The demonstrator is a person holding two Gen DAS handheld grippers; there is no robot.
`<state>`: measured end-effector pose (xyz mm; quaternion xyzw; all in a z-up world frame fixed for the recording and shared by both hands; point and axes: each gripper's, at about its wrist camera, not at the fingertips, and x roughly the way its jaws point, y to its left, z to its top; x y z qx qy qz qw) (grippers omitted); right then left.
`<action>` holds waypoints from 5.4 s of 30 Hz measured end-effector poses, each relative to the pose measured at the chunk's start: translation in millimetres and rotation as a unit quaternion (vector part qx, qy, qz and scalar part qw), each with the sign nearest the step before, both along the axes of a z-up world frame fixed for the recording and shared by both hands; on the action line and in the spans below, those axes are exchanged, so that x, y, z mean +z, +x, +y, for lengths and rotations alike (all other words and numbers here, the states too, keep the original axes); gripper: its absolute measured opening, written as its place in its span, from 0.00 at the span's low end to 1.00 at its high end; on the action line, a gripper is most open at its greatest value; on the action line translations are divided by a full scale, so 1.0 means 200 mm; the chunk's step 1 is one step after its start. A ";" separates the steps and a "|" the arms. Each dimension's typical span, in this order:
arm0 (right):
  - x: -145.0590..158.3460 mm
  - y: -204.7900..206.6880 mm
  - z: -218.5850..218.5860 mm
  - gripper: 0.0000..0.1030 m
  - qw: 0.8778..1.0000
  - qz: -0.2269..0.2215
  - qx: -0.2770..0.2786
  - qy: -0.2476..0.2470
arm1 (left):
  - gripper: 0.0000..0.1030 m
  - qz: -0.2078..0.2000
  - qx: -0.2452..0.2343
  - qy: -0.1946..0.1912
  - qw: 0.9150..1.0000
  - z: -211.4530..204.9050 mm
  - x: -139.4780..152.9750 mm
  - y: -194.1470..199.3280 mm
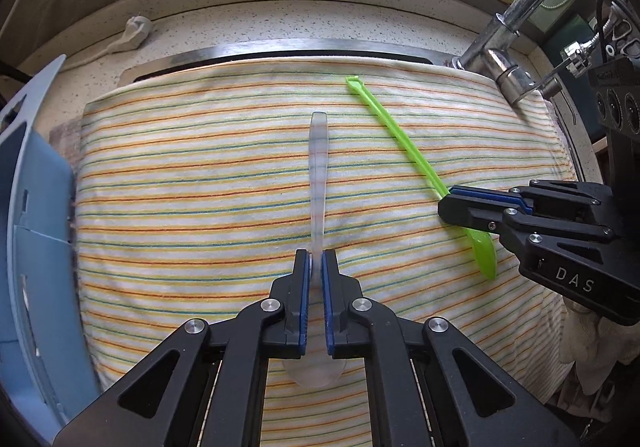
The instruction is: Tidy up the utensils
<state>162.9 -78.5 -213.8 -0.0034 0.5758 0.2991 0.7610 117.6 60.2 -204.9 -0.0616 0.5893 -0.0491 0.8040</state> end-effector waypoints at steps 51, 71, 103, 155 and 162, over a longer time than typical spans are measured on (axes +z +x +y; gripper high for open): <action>0.18 -0.10 -0.25 0.06 0.993 -0.007 -0.090 0.070 | 0.04 -0.040 -0.026 -0.030 0.998 -0.05 0.09 -0.02; 0.40 -0.15 0.40 0.06 0.992 -0.022 -0.024 0.123 | 0.04 -0.133 0.073 -0.031 0.988 0.62 0.47 -0.39; 0.24 -0.27 1.40 0.06 0.994 0.027 0.023 0.106 | 0.04 -0.114 0.138 -0.020 0.984 1.28 0.30 -0.65; 0.45 -0.37 1.18 0.56 0.990 -0.097 0.075 0.069 | 0.57 -0.168 0.209 0.038 0.963 1.13 0.49 -0.87; 0.54 -0.41 1.05 0.57 0.985 -0.129 0.079 0.081 | 0.66 -0.184 0.223 0.057 0.956 1.01 0.57 -0.92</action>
